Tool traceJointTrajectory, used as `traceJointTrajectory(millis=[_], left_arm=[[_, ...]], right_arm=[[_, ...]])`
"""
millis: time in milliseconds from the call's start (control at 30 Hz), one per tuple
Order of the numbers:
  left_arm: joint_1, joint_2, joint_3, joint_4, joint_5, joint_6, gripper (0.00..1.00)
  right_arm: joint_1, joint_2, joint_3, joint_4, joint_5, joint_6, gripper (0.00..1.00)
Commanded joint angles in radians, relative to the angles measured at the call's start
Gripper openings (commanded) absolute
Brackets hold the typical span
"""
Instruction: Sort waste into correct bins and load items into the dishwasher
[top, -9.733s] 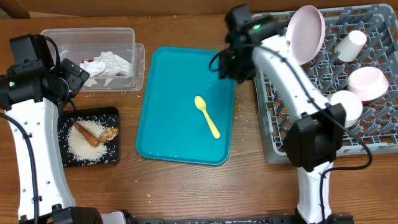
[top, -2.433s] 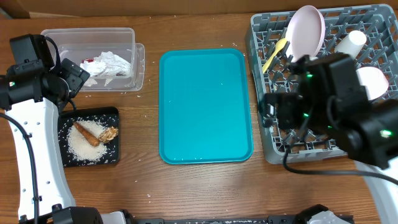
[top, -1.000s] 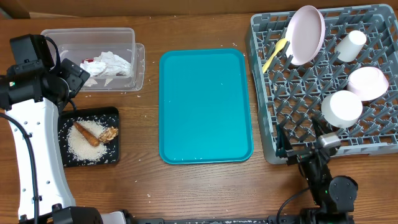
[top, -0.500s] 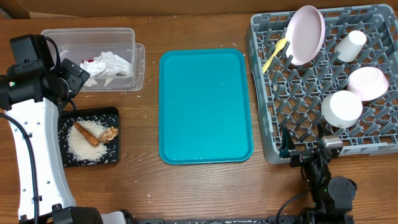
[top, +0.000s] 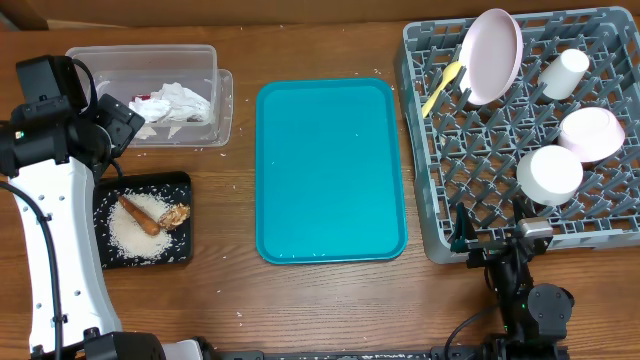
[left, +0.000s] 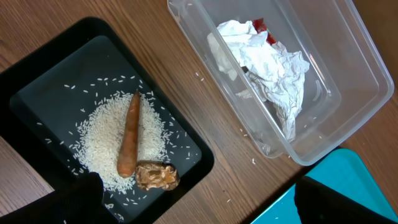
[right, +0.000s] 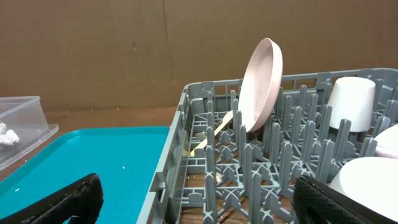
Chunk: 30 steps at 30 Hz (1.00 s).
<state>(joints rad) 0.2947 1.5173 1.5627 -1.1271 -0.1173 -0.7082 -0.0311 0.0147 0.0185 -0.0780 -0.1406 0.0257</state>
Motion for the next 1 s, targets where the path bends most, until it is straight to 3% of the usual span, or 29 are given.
traceJointTrajectory(millis=[0,700,800,967], left_arm=[[-0.001,0.006,0.003,0.002,-0.013,-0.018,1.00],[-0.001,0.006,0.003,0.002,-0.014,-0.017,1.00],[-0.002,0.005,0.003,-0.056,-0.019,0.055,1.00],[-0.004,-0.020,0.003,-0.124,0.014,0.055,1.00]], right_arm=[[-0.003,-0.012,-0.010,0.006,0.013,0.000,1.00],[-0.003,-0.012,-0.010,0.006,0.013,0.000,1.00],[-0.003,-0.012,-0.010,0.006,0.013,0.000,1.00],[-0.003,-0.012,-0.010,0.006,0.013,0.000,1.00]])
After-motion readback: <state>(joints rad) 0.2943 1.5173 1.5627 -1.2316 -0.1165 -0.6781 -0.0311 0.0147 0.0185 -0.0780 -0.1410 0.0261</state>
